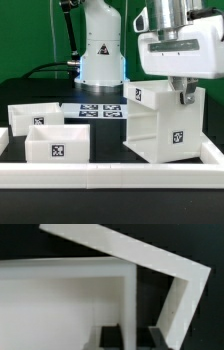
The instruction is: Assemble drawer
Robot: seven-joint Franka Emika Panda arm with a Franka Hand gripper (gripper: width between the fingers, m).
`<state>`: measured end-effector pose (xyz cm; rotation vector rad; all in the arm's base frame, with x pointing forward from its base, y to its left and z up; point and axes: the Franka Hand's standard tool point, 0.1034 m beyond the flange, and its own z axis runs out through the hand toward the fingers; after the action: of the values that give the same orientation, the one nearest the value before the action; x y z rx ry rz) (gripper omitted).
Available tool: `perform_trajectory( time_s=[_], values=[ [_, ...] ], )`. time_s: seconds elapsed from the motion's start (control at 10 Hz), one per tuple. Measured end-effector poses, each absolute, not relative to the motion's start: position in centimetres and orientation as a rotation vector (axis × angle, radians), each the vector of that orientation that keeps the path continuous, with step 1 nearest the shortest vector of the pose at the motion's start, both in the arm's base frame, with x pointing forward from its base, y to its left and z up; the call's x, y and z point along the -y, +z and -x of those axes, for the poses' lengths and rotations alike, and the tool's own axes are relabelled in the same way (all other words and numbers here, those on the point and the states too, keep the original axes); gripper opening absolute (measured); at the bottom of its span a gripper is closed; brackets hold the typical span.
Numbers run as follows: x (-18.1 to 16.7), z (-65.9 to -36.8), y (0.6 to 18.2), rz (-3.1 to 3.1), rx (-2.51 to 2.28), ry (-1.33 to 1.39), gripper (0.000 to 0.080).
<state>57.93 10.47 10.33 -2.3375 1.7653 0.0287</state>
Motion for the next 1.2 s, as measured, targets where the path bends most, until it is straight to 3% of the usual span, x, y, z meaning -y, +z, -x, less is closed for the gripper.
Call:
perform_trajectory(
  time_s=[0.3, 0.8, 1.2],
  values=[
    [-10.4, -58.3, 10.2, 2.181, -1.935, 0.073, 0.0039],
    [-10.4, -62.9, 10.1, 2.16, -1.931, 0.08, 0.0039],
    [-10.4, -64.3, 9.9, 2.155, -1.933, 0.086, 0.0041]
  ],
)
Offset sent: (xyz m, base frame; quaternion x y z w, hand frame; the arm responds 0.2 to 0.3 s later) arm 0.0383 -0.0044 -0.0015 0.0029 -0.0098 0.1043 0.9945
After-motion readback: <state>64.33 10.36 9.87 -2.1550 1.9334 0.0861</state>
